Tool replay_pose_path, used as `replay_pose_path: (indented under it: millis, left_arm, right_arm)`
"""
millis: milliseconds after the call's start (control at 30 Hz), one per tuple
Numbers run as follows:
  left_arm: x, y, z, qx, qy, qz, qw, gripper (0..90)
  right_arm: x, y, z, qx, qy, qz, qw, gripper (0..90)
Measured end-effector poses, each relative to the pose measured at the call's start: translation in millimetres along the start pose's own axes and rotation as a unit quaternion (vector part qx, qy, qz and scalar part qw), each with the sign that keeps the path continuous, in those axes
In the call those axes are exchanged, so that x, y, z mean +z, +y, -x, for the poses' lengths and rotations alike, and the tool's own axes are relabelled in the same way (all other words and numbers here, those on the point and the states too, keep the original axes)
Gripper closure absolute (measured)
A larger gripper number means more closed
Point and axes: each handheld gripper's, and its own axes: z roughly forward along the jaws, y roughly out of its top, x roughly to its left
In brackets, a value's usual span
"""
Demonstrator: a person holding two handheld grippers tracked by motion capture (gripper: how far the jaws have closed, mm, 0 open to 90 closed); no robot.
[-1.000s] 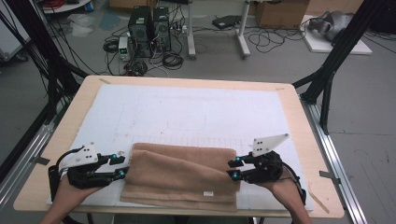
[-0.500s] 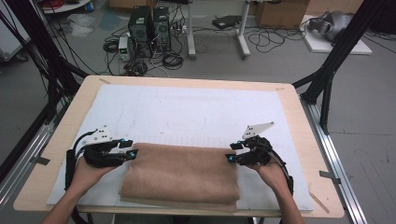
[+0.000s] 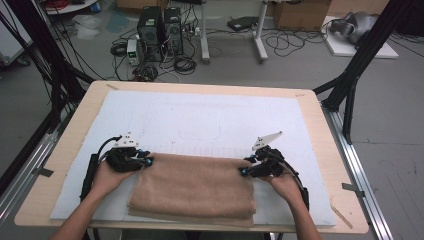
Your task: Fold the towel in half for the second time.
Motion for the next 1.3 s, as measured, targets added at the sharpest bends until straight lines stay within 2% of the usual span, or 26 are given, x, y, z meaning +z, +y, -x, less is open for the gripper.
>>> replay_pose_path:
  millis: [67,167,233,300,433,533,600,700,833,933,1067,1100,1300]
  left_arm:
    - [-1.3,0.0,-0.7,-0.004,0.001,0.004,1.0,65.6]
    - [0.4,-0.4,-2.7,-0.017,0.003,0.005,0.9998,48.0]
    - [2.4,-0.7,-2.1,-0.015,0.0,-0.002,0.9999,46.4]
    - [3.8,-1.0,-1.5,-0.012,-0.01,-0.005,0.9999,50.6]
    - [3.1,-1.1,0.0,-0.004,-0.012,-0.005,0.9999,66.4]
    - [2.4,-2.1,2.8,-0.011,-0.008,0.001,0.9999,73.9]
    - [1.9,-2.4,6.1,-0.013,0.003,0.006,0.9999,77.8]
    - [0.6,-0.3,10.6,-0.004,0.018,0.009,0.9998,79.9]
    - [-3.3,3.8,8.6,-0.021,0.023,0.031,0.999,80.9]
    - [-4.5,9.3,7.0,-0.026,0.031,0.042,0.9983,81.1]
    - [-2.4,17.9,1.3,-0.04,0.051,0.057,0.9963,81.1]
    - [-0.5,20.4,-0.5,-0.049,0.056,0.065,0.9951,81.1]
    - [6.4,43.6,-17.2,-0.06,0.078,0.071,0.9927,81.1]
  right_arm:
    - [-2.1,-0.1,1.1,0.006,0.001,0.007,1.0,45.1]
    - [-1.2,-2.1,6.9,0.024,0.002,0.009,0.9997,37.9]
    - [1.7,-3.0,8.9,0.033,0.003,0.002,0.9995,37.1]
    - [3.8,-2.8,8.2,0.03,0.008,-0.004,0.9995,41.8]
    - [5.4,-2.6,6.5,0.032,0.029,-0.01,0.999,58.2]
    - [3.4,-2.5,5.5,0.025,0.042,-0.005,0.9988,70.7]
    - [2.5,-1.3,4.1,0.017,0.037,-0.007,0.9991,73.5]
    - [0.2,1.3,1.5,0.003,0.024,-0.006,0.9997,75.5]
    - [-4.3,4.0,1.5,0.003,0.012,0.005,0.9999,76.1]
    - [-7.0,7.0,5.3,0.006,-0.001,0.017,0.9998,76.3]
    - [-9.7,15.1,14.6,0.016,-0.017,0.033,0.9992,76.2]
    - [-9.9,18.0,18.8,0.019,-0.019,0.036,0.999,76.2]
    - [-13.0,44.4,37.9,0.019,-0.056,0.038,0.9975,76.2]
